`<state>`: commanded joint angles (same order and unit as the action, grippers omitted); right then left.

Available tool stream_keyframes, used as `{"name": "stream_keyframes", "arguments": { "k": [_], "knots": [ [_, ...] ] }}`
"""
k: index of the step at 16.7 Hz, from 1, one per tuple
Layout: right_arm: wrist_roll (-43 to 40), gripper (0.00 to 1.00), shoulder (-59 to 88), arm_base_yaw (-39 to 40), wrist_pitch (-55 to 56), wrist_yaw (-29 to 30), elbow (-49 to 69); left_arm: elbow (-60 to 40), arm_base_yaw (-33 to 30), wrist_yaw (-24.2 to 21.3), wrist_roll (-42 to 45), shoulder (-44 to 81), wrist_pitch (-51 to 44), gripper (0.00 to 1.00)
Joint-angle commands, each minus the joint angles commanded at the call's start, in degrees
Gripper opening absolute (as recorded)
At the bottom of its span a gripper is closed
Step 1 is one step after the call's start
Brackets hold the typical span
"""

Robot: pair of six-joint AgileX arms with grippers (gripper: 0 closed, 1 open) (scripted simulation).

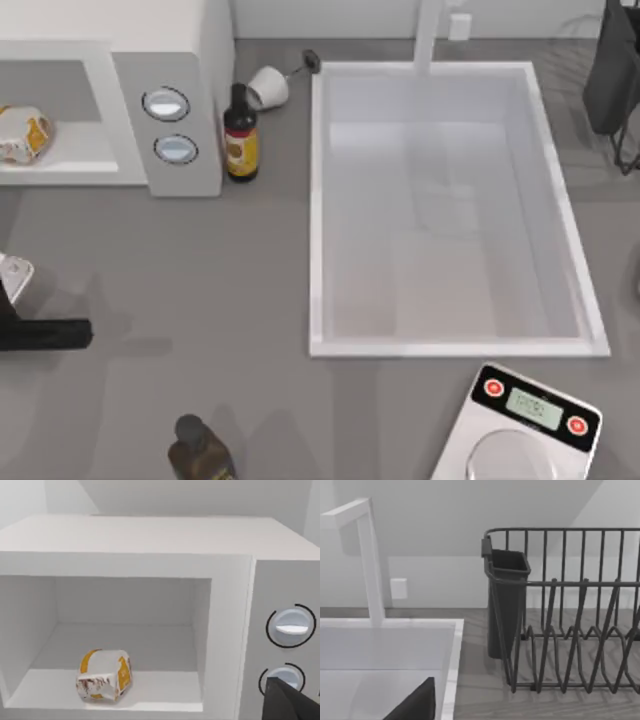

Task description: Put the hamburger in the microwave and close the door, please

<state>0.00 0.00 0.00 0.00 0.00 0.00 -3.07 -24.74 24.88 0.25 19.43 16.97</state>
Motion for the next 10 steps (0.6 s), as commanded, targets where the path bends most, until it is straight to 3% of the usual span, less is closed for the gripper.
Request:
{"name": "stream_keyframes", "arguments": {
  "k": [4, 10],
  "knots": [
    [0.0, 1.0, 0.0, 0.0, 0.0, 0.0, 0.0, 0.9, -4.1, 3.9, 0.1, 5.4, 5.9, 0.0],
    [0.0, 1.0, 0.0, 0.0, 0.0, 0.0, 0.0, 0.9, -3.7, 3.4, 0.1, 4.4, 4.9, 0.0]
  ]
}}
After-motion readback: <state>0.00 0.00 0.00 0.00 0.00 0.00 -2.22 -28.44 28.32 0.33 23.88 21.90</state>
